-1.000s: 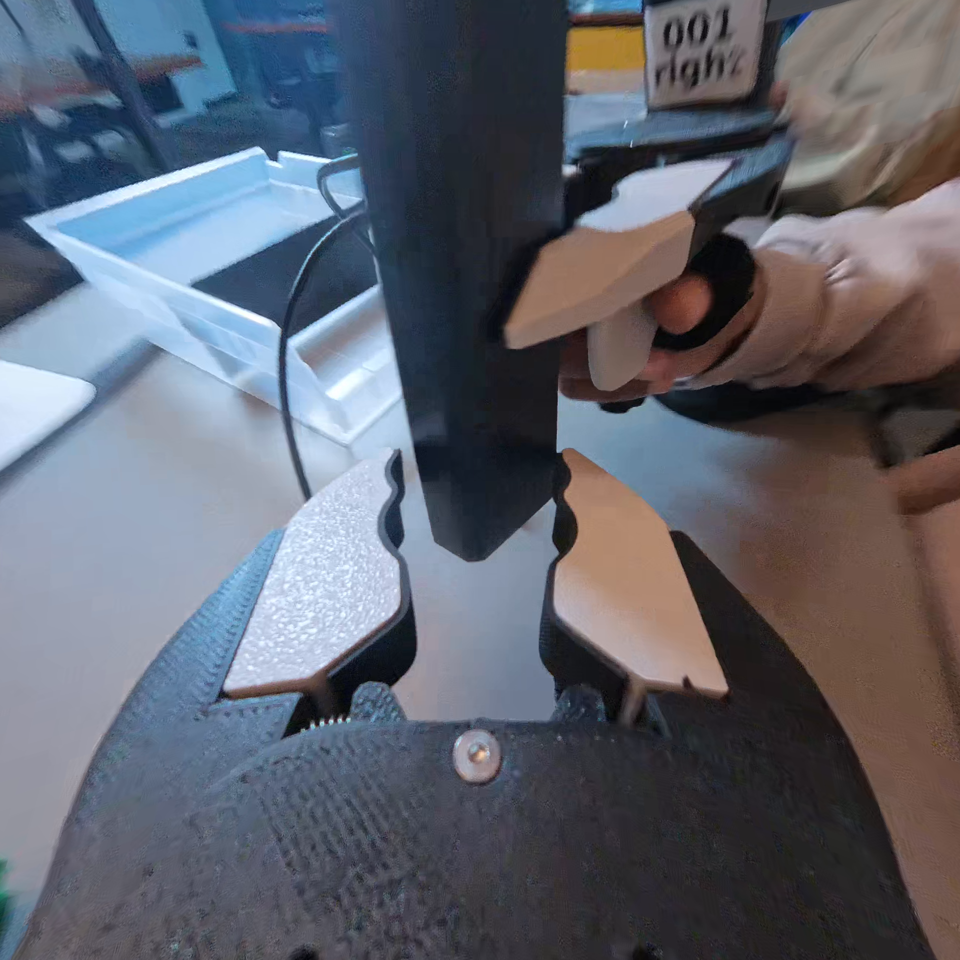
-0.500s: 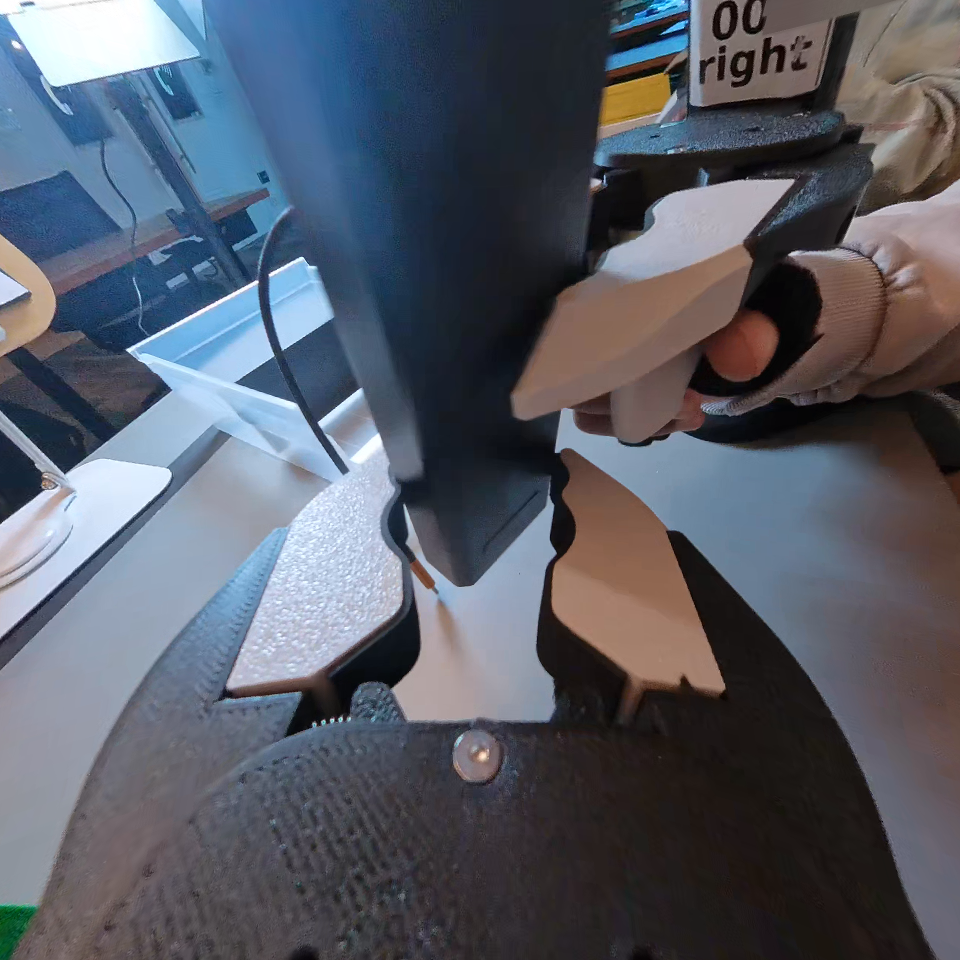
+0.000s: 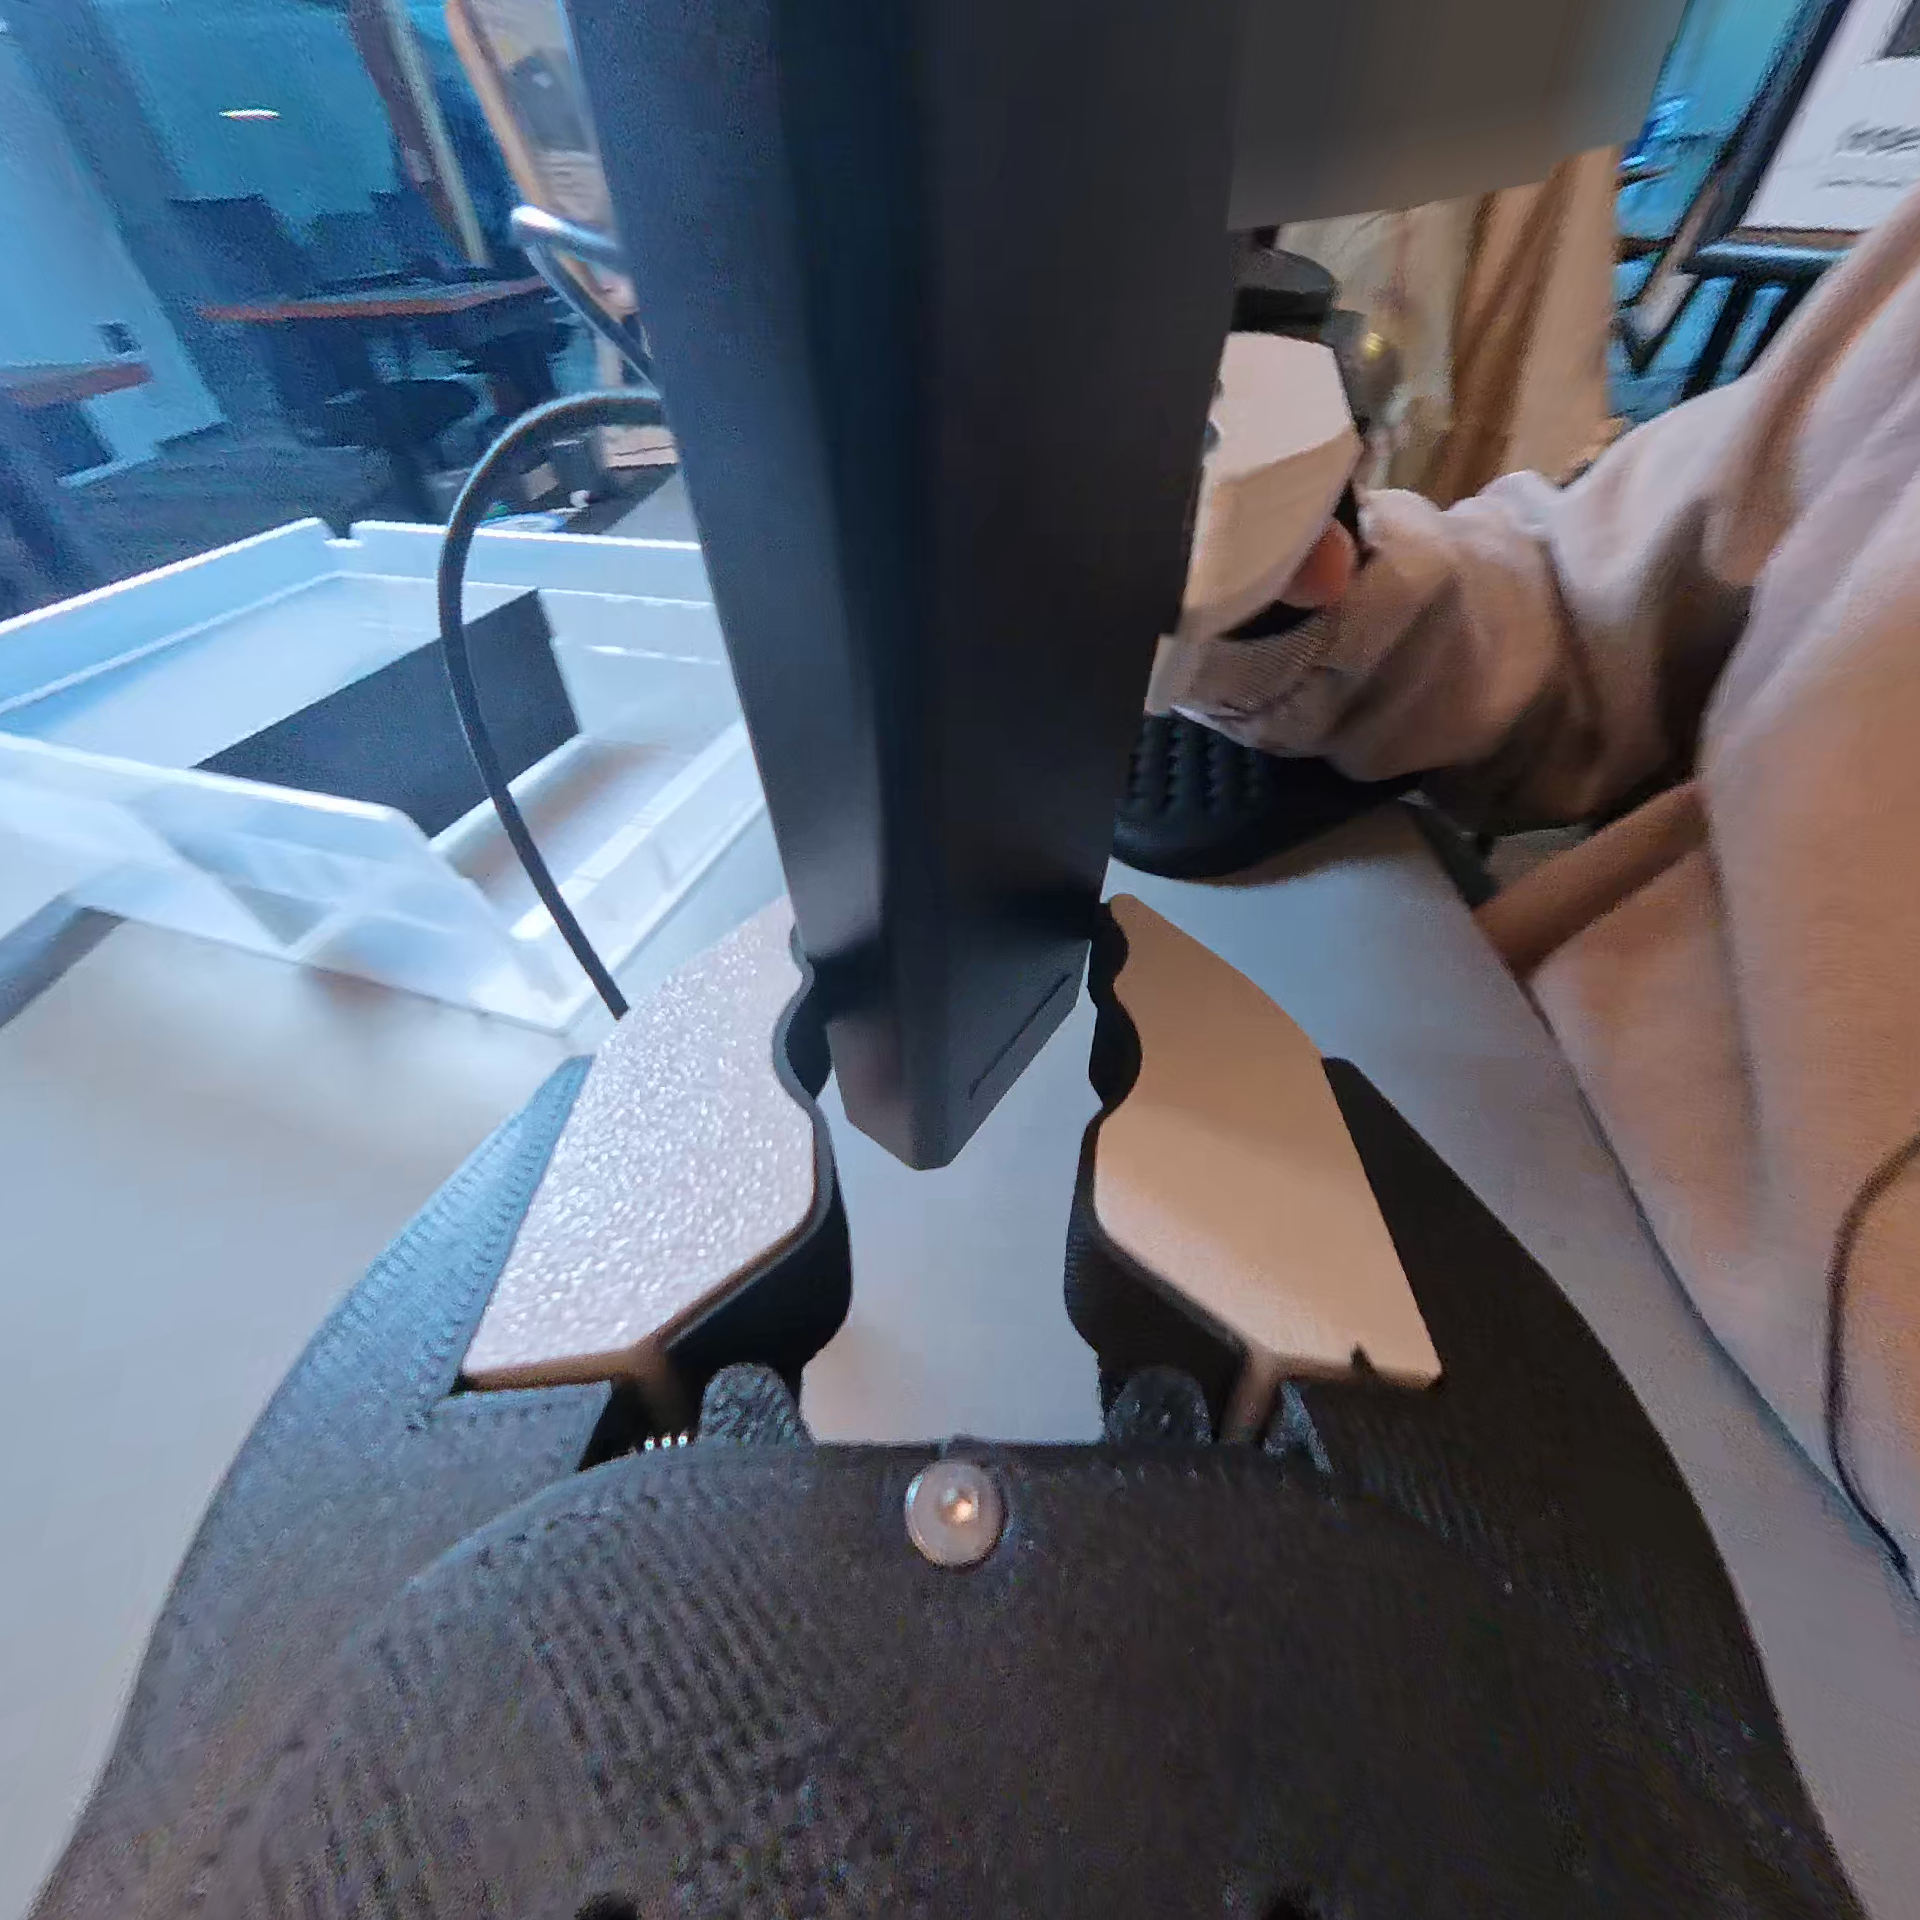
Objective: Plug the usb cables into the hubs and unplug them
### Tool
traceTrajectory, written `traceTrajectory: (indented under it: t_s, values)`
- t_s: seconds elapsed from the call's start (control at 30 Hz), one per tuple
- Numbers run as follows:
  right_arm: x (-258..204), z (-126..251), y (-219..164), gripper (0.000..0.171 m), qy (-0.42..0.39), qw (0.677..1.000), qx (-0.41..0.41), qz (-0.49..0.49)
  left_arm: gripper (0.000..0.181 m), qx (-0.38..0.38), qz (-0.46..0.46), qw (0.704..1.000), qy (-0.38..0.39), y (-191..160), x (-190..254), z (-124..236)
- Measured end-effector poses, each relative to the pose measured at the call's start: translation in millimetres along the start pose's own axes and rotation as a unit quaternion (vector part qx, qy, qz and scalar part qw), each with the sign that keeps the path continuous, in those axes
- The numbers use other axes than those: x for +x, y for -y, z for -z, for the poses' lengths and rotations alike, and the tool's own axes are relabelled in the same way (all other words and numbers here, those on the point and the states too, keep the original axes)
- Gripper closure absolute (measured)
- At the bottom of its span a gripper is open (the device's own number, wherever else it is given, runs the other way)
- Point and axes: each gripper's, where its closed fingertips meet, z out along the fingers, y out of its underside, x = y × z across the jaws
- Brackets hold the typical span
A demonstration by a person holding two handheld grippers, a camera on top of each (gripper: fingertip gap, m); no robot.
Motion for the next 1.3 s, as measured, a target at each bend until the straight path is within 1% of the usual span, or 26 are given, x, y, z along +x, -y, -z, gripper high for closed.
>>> traceTrajectory:
  t_s: [0.03, 0.13, 0.2, 0.23, 0.27, 0.37, 0.4, 0.43, 0.5, 0.53, 0.63, 0.7, 0.77, 0.83, 0.9, 0.97, 1.03, 1.1, 1.17, 1.3]
  values:
    - [-1.7, 5.7, 2.7, 0.138, 0.009, 1.000, -0.016, 0.023, 0.133, 0.001, 0.000, 1.000, -0.022, -0.1, 5.3, 1.2]
    - [-2.7, 25.5, 11.8, 0.129, 0.024, 0.991, -0.091, 0.097, 0.133, -0.021, -0.010, 0.997, -0.074, -10.8, 17.0, 2.3]
    - [4.9, 35.0, 21.6, 0.122, 0.011, 0.980, -0.136, 0.148, 0.133, -0.046, -0.009, 0.994, -0.101, -23.3, 21.2, 1.5]
    - [9.4, 36.2, 24.7, 0.122, 0.006, 0.972, -0.159, 0.171, 0.133, -0.053, -0.003, 0.992, -0.114, -28.3, 23.4, 0.8]
    - [10.1, 34.9, 22.7, 0.121, 0.017, 0.963, -0.190, 0.190, 0.133, -0.059, 0.003, 0.990, -0.127, -32.3, 26.3, 0.1]
    - [7.5, 19.3, -11.0, 0.115, 0.089, 0.926, -0.302, 0.209, 0.134, -0.068, 0.006, 0.984, -0.163, -37.2, 39.1, -1.4]
    - [2.4, 13.0, -25.8, 0.116, 0.130, 0.913, -0.327, 0.206, 0.134, -0.070, 0.007, 0.982, -0.174, -37.7, 43.5, -1.7]
    - [-6.4, 6.4, -36.3, 0.120, 0.176, 0.906, -0.334, 0.192, 0.134, -0.073, 0.009, 0.980, -0.183, -38.8, 47.4, -2.1]
    - [-24.7, -3.2, -43.7, 0.146, 0.257, 0.897, -0.320, 0.167, 0.135, -0.083, 0.014, 0.977, -0.195, -43.0, 52.5, -2.1]
    - [-28.4, -6.6, -44.2, 0.153, 0.274, 0.894, -0.315, 0.161, 0.135, -0.087, 0.018, 0.977, -0.196, -45.4, 52.5, -1.3]
    - [-24.5, -12.0, -41.5, 0.154, 0.277, 0.894, -0.318, 0.154, 0.135, -0.076, 0.032, 0.977, -0.197, -44.5, 48.7, 2.7]
    - [-16.4, -13.1, -37.8, 0.154, 0.261, 0.902, -0.315, 0.142, 0.133, -0.062, 0.028, 0.983, -0.169, -40.0, 39.2, 1.7]
    - [-4.2, -13.8, -34.8, 0.155, 0.225, 0.913, -0.316, 0.125, 0.126, -0.050, 0.025, 0.992, -0.113, -33.9, 21.7, 1.9]
    - [7.5, -15.9, -30.2, 0.155, 0.183, 0.928, -0.306, 0.111, 0.124, -0.032, 0.004, 0.999, -0.038, -22.8, 1.6, 2.8]
    - [11.9, -19.5, -24.4, 0.155, 0.153, 0.940, -0.286, 0.104, 0.119, -0.009, -0.023, 1.000, 0.015, -7.5, -8.1, 2.3]
    - [6.5, -23.5, -20.3, 0.155, 0.141, 0.947, -0.269, 0.108, 0.115, -0.004, -0.067, 0.996, 0.054, 1.8, -10.9, 0.5]
    - [-2.1, -26.9, -16.6, 0.155, 0.135, 0.951, -0.252, 0.121, 0.110, -0.018, -0.102, 0.993, 0.062, 2.4, -6.1, -1.1]
    - [-5.2, -28.0, -17.4, 0.155, 0.116, 0.949, -0.250, 0.151, 0.110, -0.032, -0.116, 0.991, 0.065, -1.3, -4.2, -0.4]
    - [-8.1, -28.4, -17.3, 0.155, 0.102, 0.954, -0.238, 0.149, 0.111, -0.033, -0.123, 0.990, 0.054, -2.3, -1.2, 1.1]
    - [-4.2, -23.5, -9.7, 0.153, 0.075, 0.968, -0.202, 0.127, 0.113, 0.009, -0.080, 0.997, 0.017, 10.0, 6.6, 3.8]
